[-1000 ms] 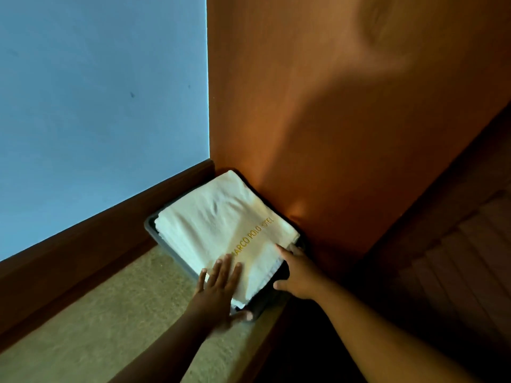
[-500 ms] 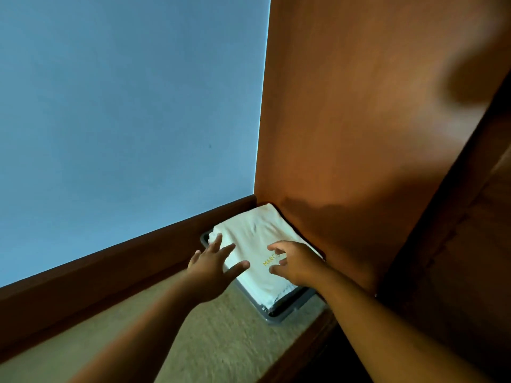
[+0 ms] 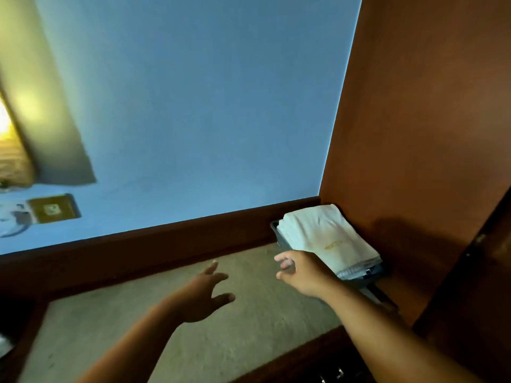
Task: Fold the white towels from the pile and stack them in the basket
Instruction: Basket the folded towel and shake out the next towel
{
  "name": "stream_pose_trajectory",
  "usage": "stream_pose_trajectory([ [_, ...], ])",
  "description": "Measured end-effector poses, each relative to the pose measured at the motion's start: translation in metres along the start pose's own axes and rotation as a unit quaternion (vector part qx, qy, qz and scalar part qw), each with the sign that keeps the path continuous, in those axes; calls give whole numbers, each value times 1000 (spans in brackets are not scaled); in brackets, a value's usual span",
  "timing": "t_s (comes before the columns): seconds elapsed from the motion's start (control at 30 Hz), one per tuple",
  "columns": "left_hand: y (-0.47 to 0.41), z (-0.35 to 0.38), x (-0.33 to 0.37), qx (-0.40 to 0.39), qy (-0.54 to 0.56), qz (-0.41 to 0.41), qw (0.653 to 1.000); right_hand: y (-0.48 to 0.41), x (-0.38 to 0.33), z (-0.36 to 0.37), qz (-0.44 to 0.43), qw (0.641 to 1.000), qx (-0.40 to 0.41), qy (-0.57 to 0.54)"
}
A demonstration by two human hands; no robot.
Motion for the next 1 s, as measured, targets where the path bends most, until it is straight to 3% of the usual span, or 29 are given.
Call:
stream_pose_trajectory([
  [0.3, 181, -27, -126, 45, 21, -106, 993, 36, -154, 112, -98, 993, -64, -4],
  [0.57, 411, -33, -258, 81, 40, -231, 969, 124, -328, 300, -184, 967, -174, -24],
  [0.77, 506, -7, -328, 120, 107, -286, 945, 168, -382, 402, -192, 952, -233, -44],
  [1.0, 525, 23, -373, 140, 172, -321, 921, 159, -401, 465, -180, 939, -293, 5],
])
Point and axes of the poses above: each hand's wrist, its own y-axis away from the middle knuckle, its own z-axis out of the palm, x = y × z, the point moved 5 cm from there along -y, towards the middle knuckle, and after that the axes turned 12 degrees about z, right-handed, at the moved point
